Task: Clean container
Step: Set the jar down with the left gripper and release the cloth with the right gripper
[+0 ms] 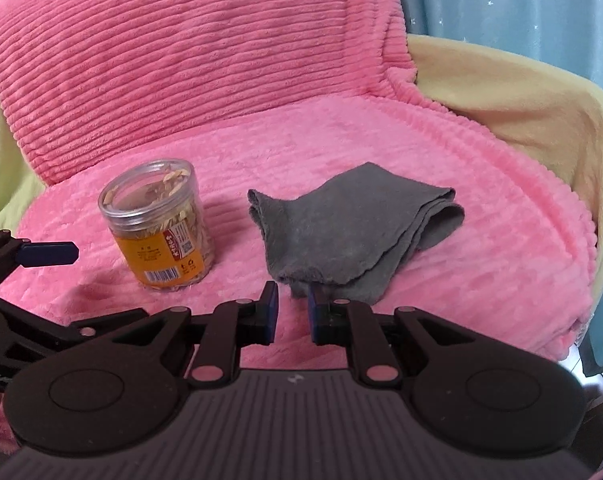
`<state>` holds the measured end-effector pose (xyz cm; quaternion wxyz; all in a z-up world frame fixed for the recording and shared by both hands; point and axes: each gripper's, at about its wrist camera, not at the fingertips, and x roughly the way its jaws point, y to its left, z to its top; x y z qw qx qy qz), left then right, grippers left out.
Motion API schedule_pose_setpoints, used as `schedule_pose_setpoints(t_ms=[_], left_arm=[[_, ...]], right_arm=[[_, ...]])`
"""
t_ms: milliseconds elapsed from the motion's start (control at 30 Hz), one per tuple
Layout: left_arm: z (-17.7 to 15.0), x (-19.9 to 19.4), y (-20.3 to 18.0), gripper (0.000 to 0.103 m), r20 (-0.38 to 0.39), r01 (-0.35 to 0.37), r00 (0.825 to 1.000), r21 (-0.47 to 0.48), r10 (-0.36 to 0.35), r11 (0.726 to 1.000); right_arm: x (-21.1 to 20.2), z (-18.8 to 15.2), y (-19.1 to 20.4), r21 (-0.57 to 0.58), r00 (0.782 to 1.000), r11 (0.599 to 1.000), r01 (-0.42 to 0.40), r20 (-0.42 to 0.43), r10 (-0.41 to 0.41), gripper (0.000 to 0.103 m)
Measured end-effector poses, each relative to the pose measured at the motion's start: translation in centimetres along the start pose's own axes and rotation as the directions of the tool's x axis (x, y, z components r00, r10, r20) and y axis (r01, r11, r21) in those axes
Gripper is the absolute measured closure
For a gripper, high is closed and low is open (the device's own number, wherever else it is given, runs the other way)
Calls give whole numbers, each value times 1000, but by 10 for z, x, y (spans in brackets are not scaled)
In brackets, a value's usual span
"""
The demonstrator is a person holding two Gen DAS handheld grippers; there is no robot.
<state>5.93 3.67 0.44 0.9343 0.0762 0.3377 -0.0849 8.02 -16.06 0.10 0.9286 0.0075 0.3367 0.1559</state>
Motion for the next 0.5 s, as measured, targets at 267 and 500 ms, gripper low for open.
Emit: schedule_pose_setpoints(t_ms=[267, 500], left_arm=[[-1, 6, 7, 1, -18, -18, 1000, -87, 17, 996], [-3, 5, 7, 1, -6, -23, 1000, -109, 22, 994]], right_arm=[[4, -3, -3, 10, 999, 1000, 11, -32, -11, 92], [7, -2, -6, 5, 999, 1000, 6, -49, -6, 92]])
